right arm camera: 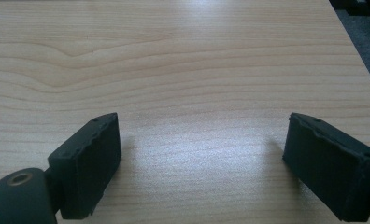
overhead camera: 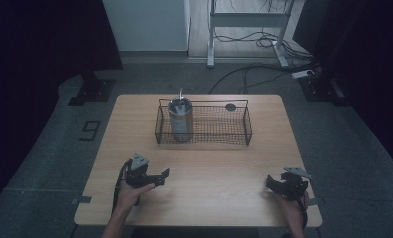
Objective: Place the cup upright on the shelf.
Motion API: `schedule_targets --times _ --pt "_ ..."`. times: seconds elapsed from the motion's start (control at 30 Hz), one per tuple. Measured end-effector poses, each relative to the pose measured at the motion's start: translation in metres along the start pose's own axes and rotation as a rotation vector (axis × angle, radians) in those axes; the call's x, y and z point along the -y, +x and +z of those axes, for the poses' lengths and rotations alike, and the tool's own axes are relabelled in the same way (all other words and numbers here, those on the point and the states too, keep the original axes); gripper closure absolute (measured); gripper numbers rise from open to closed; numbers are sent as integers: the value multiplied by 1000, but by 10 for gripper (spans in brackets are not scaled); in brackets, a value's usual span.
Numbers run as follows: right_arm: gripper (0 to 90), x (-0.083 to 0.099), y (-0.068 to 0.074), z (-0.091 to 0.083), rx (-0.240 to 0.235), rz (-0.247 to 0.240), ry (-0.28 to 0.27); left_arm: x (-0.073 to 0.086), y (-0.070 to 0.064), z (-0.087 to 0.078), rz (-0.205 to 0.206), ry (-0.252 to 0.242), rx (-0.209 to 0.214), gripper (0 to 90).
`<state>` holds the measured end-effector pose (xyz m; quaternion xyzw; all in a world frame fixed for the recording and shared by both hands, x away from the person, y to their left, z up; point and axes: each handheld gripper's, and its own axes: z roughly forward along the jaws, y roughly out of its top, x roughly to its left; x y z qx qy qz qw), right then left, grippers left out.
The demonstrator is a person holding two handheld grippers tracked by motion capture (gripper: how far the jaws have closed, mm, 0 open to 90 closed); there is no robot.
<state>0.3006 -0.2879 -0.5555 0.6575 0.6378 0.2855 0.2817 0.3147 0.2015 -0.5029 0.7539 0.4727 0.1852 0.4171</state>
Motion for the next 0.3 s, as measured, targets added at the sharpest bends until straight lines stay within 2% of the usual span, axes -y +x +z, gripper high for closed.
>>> schedule_targets --times 0.3 --pt "107 0 0 0 0 0 0 1 -1 0 4 -2 -1 48"
